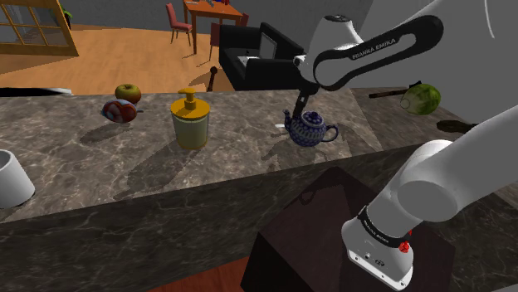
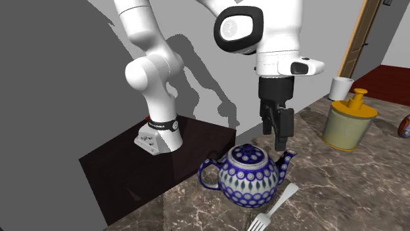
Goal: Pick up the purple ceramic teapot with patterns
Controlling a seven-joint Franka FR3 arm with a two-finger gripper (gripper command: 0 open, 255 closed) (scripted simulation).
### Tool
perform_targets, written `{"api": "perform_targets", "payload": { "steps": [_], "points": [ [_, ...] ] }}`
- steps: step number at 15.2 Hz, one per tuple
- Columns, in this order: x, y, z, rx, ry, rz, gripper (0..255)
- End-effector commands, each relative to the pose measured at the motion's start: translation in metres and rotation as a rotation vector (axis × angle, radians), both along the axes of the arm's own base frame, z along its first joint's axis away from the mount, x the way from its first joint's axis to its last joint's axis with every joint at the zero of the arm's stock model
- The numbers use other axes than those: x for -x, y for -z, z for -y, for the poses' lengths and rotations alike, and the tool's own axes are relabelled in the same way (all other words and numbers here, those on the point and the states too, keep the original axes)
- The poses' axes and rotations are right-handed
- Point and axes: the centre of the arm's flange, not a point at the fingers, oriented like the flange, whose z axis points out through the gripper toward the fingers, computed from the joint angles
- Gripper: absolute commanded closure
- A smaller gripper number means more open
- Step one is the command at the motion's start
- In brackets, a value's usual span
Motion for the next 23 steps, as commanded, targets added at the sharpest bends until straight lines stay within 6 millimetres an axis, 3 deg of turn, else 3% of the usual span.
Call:
{"api": "perform_targets", "payload": {
  "steps": [1, 3, 12, 13, 23],
  "points": [
    [-0.014, 0.022, 0.010, 0.011, -0.036, 0.007, 0],
    [-0.024, 0.042, 0.015, 0.020, -0.066, 0.011, 0],
    [-0.024, 0.082, 0.015, 0.020, -0.066, 0.011, 0],
    [-0.024, 0.082, 0.014, 0.020, -0.066, 0.011, 255],
    [-0.024, 0.076, 0.015, 0.020, -0.066, 0.011, 255]
  ]
}}
